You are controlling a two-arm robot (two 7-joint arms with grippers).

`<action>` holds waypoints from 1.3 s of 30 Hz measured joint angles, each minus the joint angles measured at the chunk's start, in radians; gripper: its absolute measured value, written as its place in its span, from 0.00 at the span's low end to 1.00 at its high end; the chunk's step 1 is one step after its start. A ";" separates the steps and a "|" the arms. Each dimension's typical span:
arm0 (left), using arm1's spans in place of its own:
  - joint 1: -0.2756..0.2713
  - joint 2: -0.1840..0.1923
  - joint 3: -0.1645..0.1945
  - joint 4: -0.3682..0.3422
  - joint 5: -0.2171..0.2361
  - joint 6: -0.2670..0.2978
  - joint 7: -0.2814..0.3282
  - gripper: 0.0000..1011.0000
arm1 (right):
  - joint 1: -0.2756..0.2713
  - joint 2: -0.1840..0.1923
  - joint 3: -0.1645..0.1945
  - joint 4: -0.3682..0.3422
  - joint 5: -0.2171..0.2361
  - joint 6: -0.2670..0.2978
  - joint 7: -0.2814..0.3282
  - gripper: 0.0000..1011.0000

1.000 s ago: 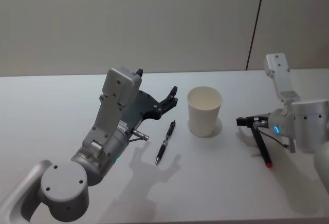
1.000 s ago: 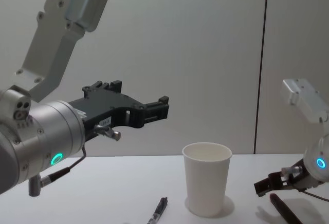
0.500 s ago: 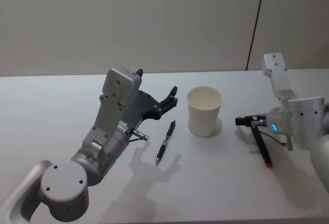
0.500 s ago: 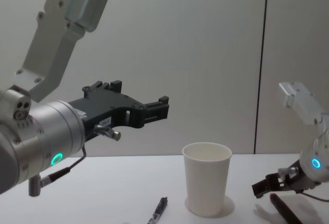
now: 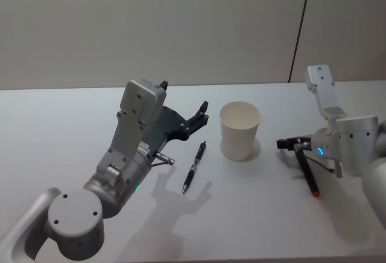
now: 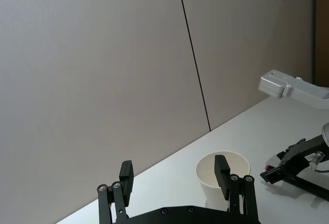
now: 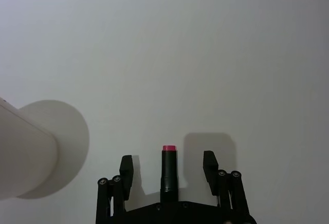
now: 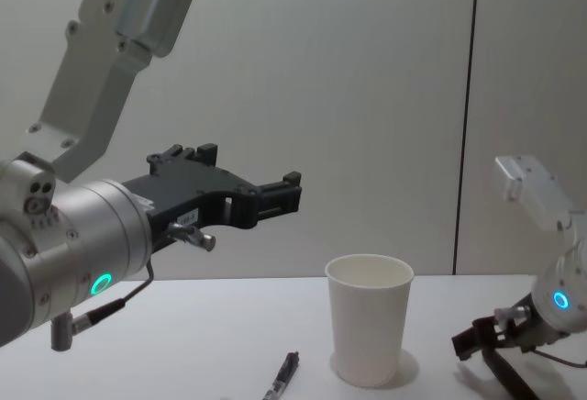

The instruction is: Place the pen into the pen holder.

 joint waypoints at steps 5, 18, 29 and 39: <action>0.000 0.000 0.000 0.000 0.000 0.000 0.000 0.99 | 0.005 -0.002 0.000 0.022 -0.006 -0.010 0.003 0.76; 0.000 0.000 0.000 0.000 0.000 0.000 0.000 0.99 | 0.016 -0.007 -0.001 0.062 -0.015 -0.026 0.011 0.34; 0.000 0.000 0.000 0.000 0.000 0.000 0.000 0.99 | 0.013 -0.007 0.000 0.066 -0.017 -0.046 0.021 0.16; 0.000 0.000 0.000 0.000 0.000 0.000 0.000 0.99 | -0.016 0.000 0.004 0.005 -0.018 -0.109 0.038 0.16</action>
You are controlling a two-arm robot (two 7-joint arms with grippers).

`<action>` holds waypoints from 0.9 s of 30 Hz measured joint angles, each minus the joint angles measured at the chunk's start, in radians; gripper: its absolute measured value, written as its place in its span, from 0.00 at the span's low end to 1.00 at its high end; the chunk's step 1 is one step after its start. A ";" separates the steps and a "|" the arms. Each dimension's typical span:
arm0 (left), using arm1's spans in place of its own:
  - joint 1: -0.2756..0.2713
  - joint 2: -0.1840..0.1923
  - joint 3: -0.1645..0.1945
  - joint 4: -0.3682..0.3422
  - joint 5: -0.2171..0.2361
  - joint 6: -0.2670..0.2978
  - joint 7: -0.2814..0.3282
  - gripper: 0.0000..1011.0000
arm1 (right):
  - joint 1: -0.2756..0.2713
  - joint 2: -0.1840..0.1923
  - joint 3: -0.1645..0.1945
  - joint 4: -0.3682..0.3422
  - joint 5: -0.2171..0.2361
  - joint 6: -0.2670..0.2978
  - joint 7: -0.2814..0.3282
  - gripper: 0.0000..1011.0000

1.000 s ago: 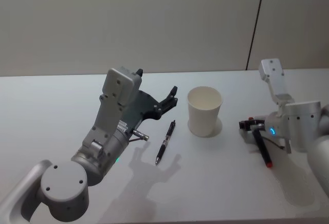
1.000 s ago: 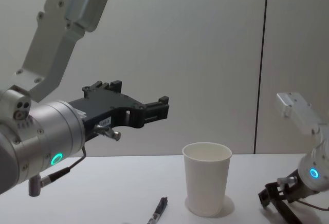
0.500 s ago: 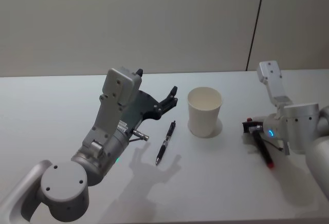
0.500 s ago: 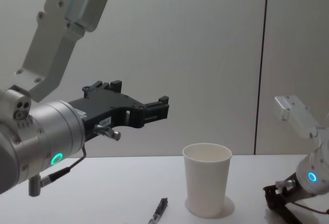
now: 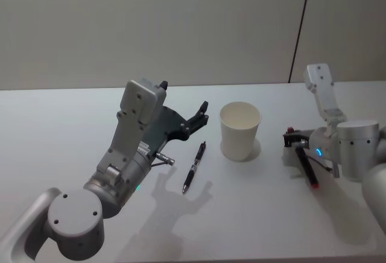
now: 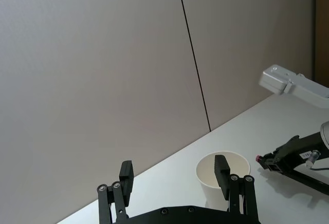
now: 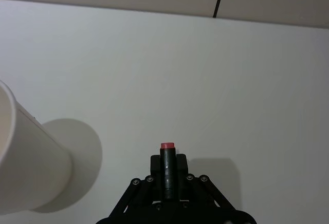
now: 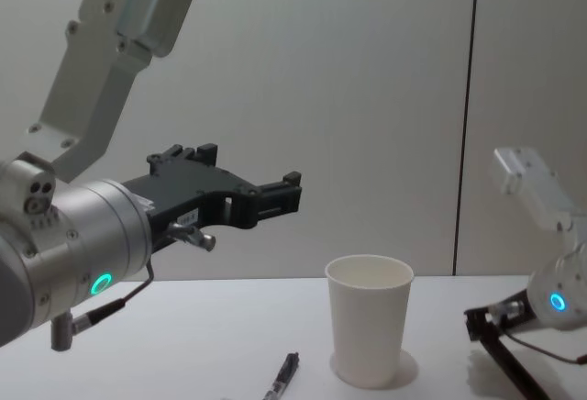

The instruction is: Place the pen into the pen holder.

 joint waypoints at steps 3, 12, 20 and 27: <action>0.000 0.000 0.000 0.000 0.000 0.000 0.000 0.99 | -0.012 0.004 0.001 -0.027 0.000 -0.023 0.005 0.16; 0.000 0.000 0.000 0.000 0.000 0.000 0.000 0.99 | -0.048 0.015 0.007 -0.109 0.004 -0.109 0.020 0.16; 0.000 0.000 0.000 0.000 0.000 0.000 0.000 0.99 | -0.079 0.023 0.010 -0.177 0.010 -0.208 0.033 0.16; 0.000 0.000 0.000 0.000 0.000 0.000 0.000 0.99 | -0.099 0.027 0.011 -0.220 0.014 -0.296 0.043 0.16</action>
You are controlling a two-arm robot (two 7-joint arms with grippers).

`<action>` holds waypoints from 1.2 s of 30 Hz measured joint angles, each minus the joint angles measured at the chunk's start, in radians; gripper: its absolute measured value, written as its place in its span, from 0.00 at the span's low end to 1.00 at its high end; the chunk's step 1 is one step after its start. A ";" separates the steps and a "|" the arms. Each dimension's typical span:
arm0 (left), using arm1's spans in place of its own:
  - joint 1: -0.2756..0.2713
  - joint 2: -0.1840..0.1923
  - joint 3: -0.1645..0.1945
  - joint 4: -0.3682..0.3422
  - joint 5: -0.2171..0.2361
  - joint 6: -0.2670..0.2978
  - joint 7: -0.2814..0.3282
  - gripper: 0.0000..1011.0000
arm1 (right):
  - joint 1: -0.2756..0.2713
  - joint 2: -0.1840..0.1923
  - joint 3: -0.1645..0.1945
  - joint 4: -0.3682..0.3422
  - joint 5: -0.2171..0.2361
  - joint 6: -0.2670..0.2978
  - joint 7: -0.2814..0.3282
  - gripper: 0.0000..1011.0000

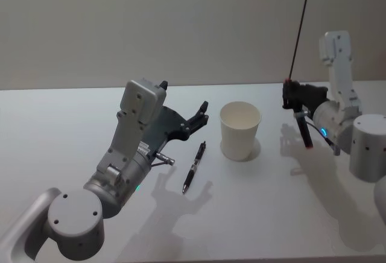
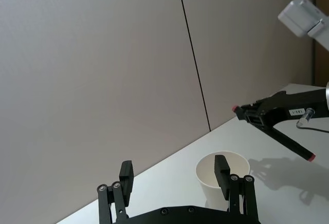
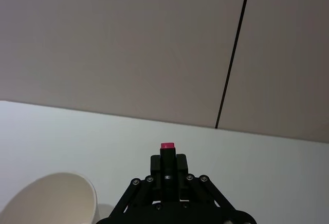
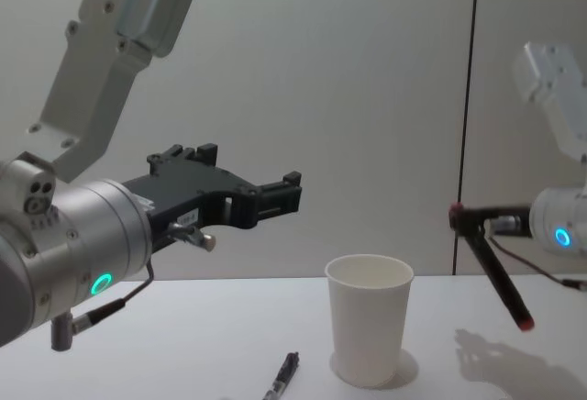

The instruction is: Place the pen into the pen holder.

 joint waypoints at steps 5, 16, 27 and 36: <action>0.000 0.000 0.000 0.000 0.000 0.000 0.000 0.99 | -0.012 0.001 -0.002 -0.024 0.002 -0.079 0.008 0.16; 0.000 0.000 0.000 0.000 0.000 0.000 0.000 0.99 | -0.022 -0.005 -0.012 -0.040 0.009 -0.253 0.027 0.16; 0.000 0.000 0.000 0.000 0.000 0.000 0.000 0.99 | -0.002 -0.035 -0.038 0.024 0.019 -0.488 0.043 0.16; 0.000 0.000 0.000 0.000 0.000 0.000 0.000 0.99 | 0.044 -0.071 -0.063 0.144 0.027 -0.667 0.042 0.16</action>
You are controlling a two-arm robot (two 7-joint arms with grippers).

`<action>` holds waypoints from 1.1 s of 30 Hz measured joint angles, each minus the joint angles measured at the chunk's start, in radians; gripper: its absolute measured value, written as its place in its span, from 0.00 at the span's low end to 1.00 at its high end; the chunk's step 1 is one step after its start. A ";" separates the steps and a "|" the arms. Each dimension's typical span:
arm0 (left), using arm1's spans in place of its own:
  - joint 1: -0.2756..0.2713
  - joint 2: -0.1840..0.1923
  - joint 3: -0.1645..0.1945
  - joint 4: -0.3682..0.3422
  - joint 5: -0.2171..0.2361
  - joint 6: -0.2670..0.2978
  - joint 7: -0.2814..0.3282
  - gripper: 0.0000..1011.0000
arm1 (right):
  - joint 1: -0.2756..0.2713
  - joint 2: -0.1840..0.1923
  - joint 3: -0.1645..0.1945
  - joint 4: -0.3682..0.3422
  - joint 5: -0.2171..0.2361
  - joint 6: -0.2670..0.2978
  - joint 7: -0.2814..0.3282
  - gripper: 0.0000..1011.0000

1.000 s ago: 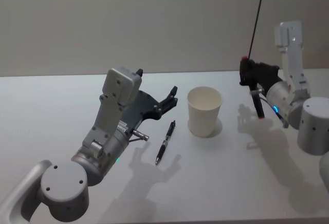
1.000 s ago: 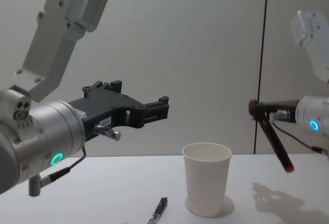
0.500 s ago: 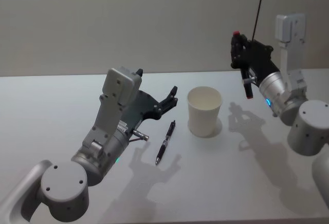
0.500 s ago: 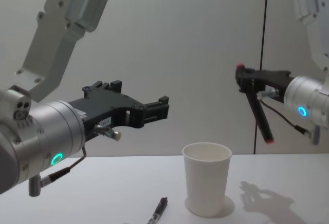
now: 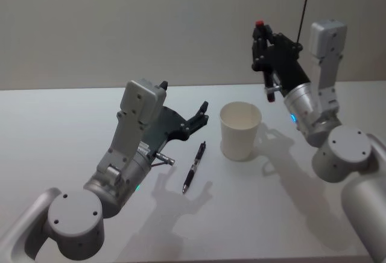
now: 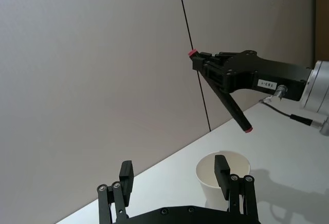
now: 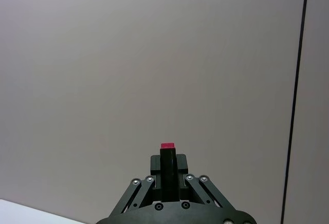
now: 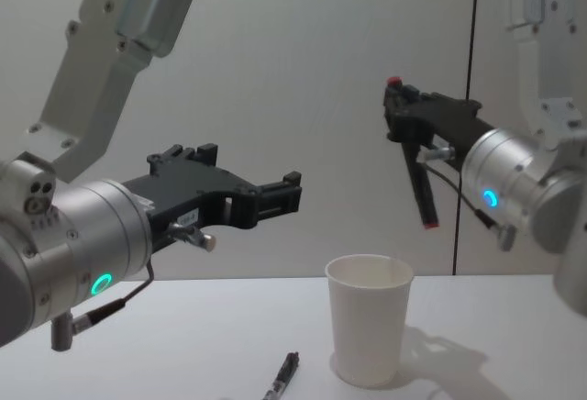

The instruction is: Place the pen into the pen holder.

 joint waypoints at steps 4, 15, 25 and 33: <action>0.000 0.000 0.000 0.000 0.000 0.000 0.000 0.99 | 0.025 -0.017 -0.010 0.067 0.003 -0.070 -0.005 0.16; 0.000 0.000 0.000 0.000 0.000 0.000 0.000 0.99 | 0.098 -0.060 -0.029 0.267 0.004 -0.227 -0.020 0.16; 0.000 0.000 0.000 0.000 0.000 0.000 0.000 0.99 | 0.148 -0.086 -0.038 0.407 0.002 -0.312 -0.026 0.16; 0.000 0.000 0.000 0.000 0.000 0.000 0.000 0.99 | 0.184 -0.103 -0.040 0.510 -0.003 -0.371 -0.030 0.16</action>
